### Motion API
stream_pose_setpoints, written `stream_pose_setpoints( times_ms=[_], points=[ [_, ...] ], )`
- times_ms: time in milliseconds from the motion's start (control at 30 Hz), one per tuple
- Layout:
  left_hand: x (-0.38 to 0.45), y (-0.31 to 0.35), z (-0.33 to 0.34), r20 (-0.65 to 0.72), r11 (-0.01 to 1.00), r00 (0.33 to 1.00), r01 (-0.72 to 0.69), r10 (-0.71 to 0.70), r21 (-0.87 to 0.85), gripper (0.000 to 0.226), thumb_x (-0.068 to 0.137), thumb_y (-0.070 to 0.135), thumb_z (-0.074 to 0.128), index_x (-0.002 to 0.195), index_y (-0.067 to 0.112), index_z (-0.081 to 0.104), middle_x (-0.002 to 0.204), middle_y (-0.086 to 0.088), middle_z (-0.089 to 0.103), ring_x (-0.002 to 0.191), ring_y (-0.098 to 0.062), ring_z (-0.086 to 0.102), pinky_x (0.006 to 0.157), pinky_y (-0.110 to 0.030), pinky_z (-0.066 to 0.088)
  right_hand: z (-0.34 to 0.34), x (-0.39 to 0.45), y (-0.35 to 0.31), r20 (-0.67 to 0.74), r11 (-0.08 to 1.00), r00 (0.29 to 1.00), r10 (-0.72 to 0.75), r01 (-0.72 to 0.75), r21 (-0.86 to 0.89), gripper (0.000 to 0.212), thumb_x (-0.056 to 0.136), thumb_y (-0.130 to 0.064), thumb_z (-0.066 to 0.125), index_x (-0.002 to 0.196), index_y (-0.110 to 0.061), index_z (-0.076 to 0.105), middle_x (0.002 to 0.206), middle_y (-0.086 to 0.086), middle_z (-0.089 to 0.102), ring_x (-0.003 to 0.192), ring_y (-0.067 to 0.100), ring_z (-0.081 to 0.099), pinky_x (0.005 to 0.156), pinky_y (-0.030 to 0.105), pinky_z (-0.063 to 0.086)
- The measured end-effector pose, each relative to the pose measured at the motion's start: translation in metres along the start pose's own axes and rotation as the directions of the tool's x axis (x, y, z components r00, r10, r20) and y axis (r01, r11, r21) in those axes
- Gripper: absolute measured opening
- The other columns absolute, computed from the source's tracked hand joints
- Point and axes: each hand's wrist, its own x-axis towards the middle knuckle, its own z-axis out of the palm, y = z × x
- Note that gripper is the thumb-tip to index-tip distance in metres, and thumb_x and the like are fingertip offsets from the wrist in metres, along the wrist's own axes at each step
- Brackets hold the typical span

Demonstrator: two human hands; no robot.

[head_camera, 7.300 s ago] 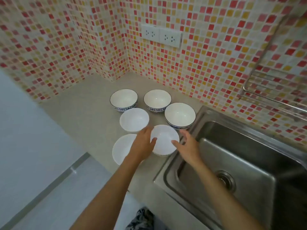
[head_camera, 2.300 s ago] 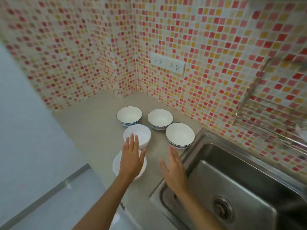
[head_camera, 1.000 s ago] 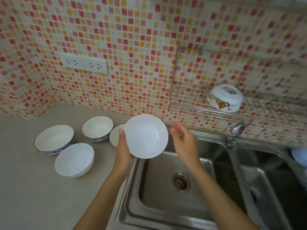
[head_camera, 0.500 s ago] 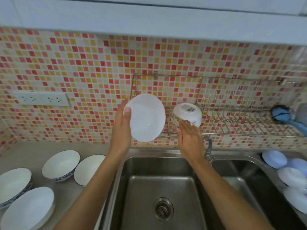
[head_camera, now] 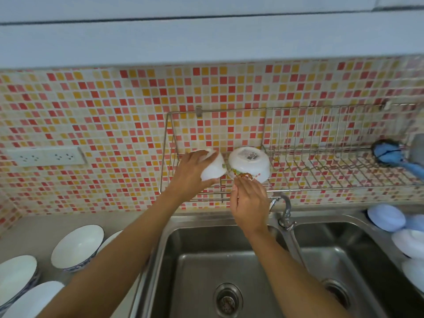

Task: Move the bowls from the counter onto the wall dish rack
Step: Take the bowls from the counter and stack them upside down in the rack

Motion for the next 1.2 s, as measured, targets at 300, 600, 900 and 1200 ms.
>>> stream_pose_setpoints(
  times_ms=[300,600,900,1200],
  points=[
    [0.010,-0.001,0.012,0.071,0.998,0.996,0.061,-0.060,-0.006,0.086,0.064,0.047,0.081,0.140,0.027,0.045,0.137,-0.008,0.044,0.124,-0.034,0.037,0.107,-0.049,0.030,0.004,-0.003,0.000,-0.038,1.000,0.999,0.004,-0.004,0.009,0.041,0.098,-0.027,0.038,0.107,-0.007,0.073,0.106,0.007,0.074,0.103,0.019,0.068,0.105,0.036,0.042],
    [0.005,-0.003,0.015,0.158,0.991,0.979,0.131,-0.126,-0.025,0.072,0.082,0.050,0.064,0.145,0.037,0.032,0.155,0.008,0.030,0.139,-0.027,0.021,0.114,-0.048,0.014,0.003,-0.003,-0.001,-0.014,1.000,1.000,0.015,-0.015,0.022,0.036,0.096,-0.025,0.044,0.108,-0.008,0.073,0.106,0.007,0.074,0.104,0.018,0.068,0.103,0.039,0.045],
    [-0.008,-0.002,0.021,0.081,0.937,0.985,0.172,-0.155,-0.302,0.047,0.087,0.018,0.066,0.131,0.029,0.056,0.146,0.004,0.046,0.138,-0.023,0.032,0.117,-0.043,0.018,0.001,-0.004,-0.003,0.035,0.998,0.998,0.044,-0.046,0.045,0.036,0.097,-0.027,0.044,0.107,-0.009,0.073,0.106,0.006,0.074,0.104,0.018,0.068,0.102,0.042,0.047],
    [-0.012,0.006,0.020,0.080,0.985,0.987,0.147,-0.141,-0.084,0.049,0.102,0.032,0.031,0.150,0.023,0.023,0.161,-0.001,0.008,0.149,-0.022,0.000,0.116,-0.035,-0.004,-0.004,-0.001,-0.007,0.109,0.997,0.992,0.064,-0.067,0.024,0.038,0.097,-0.028,0.042,0.106,-0.009,0.074,0.106,0.006,0.074,0.104,0.018,0.068,0.103,0.041,0.046]
  ],
)
